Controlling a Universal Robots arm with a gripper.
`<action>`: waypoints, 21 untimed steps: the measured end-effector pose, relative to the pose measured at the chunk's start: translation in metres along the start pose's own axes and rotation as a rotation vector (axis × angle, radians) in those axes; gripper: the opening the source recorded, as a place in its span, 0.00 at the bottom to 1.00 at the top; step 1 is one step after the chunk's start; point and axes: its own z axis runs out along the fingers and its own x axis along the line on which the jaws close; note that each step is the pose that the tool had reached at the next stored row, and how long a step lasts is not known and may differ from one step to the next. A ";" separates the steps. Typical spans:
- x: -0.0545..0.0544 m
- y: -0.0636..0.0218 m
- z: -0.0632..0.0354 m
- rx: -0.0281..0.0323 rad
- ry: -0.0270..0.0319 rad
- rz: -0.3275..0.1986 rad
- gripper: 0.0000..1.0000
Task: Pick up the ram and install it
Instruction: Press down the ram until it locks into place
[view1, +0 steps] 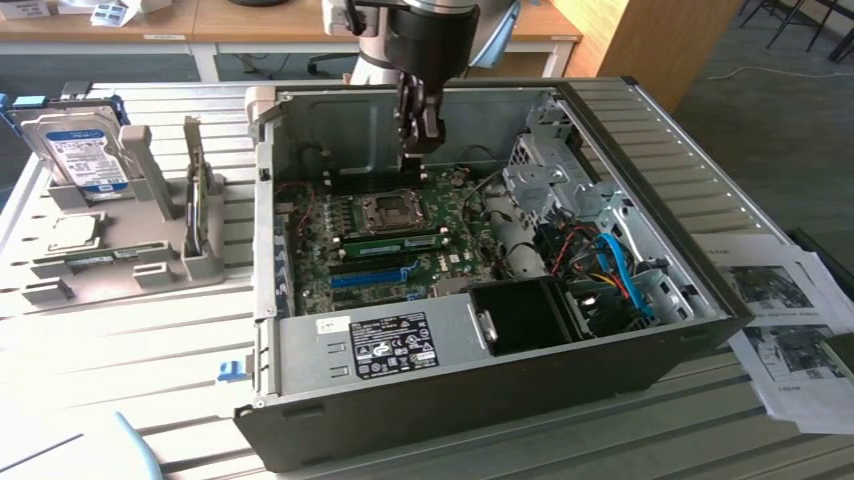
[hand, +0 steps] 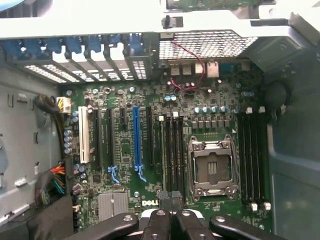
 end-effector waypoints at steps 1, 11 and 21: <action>0.000 0.0000 0.0001 0.0001 -0.0006 0.014 0.09; 0.000 0.0000 0.0005 0.0013 -0.0055 0.148 0.09; 0.000 -0.0001 0.0007 0.0023 -0.0103 0.279 0.09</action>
